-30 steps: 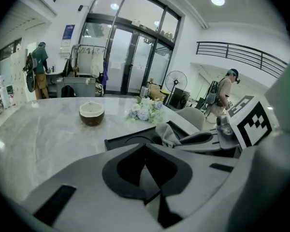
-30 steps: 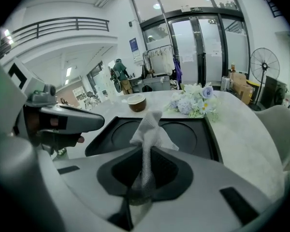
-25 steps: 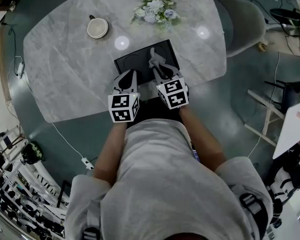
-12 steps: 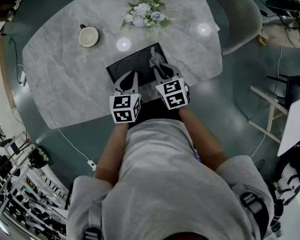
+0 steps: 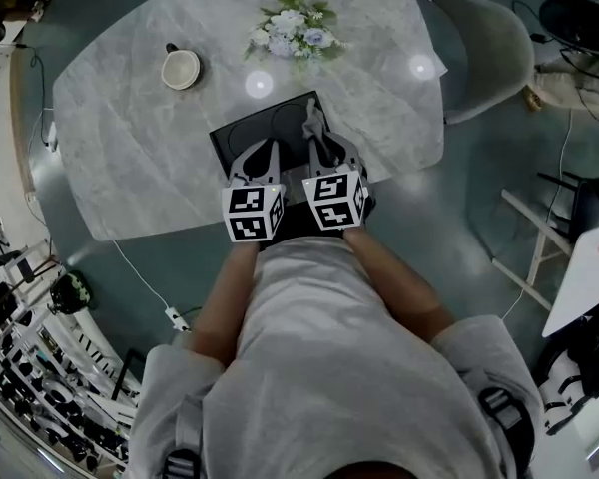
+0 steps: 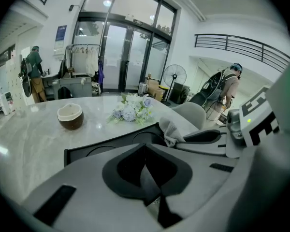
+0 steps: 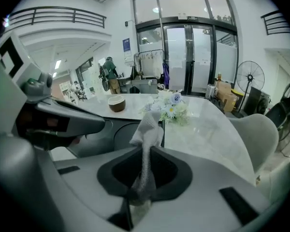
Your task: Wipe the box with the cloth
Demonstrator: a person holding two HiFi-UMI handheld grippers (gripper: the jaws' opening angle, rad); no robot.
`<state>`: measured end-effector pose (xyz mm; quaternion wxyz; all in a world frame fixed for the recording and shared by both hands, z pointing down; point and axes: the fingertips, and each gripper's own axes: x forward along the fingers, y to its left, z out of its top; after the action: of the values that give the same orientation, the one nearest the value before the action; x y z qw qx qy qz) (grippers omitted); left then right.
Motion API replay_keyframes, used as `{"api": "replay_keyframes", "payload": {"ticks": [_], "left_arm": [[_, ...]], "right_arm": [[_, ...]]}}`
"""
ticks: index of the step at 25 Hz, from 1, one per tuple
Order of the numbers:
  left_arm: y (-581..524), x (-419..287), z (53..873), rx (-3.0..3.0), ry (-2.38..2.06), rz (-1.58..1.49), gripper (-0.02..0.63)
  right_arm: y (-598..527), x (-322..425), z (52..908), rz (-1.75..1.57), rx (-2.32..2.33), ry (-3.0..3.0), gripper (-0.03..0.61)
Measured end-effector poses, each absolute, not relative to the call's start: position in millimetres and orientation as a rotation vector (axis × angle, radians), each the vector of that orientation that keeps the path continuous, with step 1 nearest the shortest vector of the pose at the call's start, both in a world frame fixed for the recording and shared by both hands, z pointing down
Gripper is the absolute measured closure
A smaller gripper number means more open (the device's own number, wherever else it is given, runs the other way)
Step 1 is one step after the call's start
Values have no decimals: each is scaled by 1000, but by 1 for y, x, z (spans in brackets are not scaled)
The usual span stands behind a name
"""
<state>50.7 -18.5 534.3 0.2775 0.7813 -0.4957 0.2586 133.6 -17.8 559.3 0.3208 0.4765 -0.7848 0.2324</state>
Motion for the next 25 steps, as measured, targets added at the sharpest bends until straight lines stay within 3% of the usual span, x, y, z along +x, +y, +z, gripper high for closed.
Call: {"api": "replay_keyframes", "payload": {"ticks": [13,25], "left_arm": [[-22,9,528,2019,-1440,625,589],[-42,-89,517,1931,-1570,529,589]], "right_arm": [[-23,108,533,663,1091,-2268,518],[-26,-5,518,642,791,-2368,518]]}}
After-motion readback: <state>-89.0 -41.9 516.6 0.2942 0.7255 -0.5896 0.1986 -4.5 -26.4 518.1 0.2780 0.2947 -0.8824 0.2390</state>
